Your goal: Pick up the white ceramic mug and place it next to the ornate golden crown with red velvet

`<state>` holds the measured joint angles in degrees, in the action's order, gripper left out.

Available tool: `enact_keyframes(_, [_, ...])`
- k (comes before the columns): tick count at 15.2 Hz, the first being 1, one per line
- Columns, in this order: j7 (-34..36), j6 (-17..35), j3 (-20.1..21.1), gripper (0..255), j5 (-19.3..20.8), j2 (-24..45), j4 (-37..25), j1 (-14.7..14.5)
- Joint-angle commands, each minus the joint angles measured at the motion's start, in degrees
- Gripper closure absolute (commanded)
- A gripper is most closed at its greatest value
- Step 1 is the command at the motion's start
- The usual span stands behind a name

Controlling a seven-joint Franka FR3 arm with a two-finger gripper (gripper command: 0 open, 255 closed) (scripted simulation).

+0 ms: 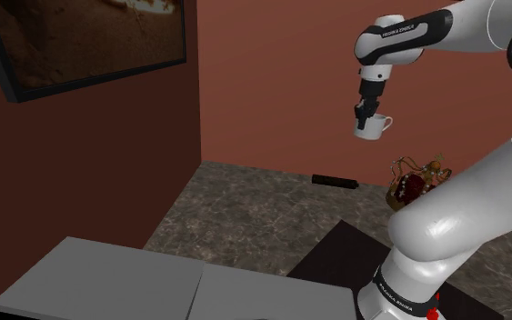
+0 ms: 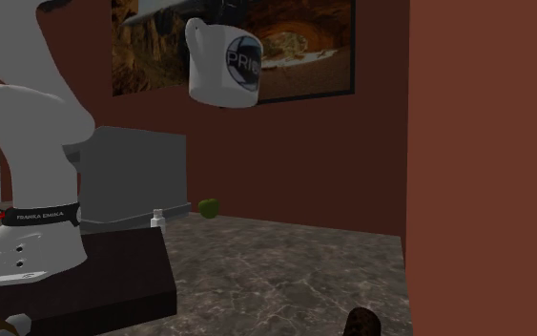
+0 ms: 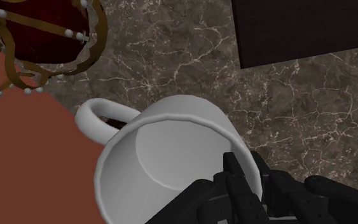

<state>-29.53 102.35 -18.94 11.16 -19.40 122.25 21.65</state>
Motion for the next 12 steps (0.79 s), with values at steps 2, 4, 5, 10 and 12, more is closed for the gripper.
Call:
enact_keyframes(2, [-3.0, -0.1, -2.0, 255, 1.9, -3.5, 2.7, 1.8])
enact_keyframes(4, [-5.0, -0.3, -3.4, 255, 3.2, -5.5, 4.2, 3.1])
enact_keyframes(5, [-6.1, -0.4, -4.1, 255, 3.8, -6.4, 4.8, 3.7])
enact_keyframes(10, [-11.7, -1.0, -8.1, 255, 7.1, -10.4, 6.9, 6.9])
enact_keyframes(12, [-14.1, -1.2, -9.7, 255, 8.4, -11.5, 7.3, 8.1])
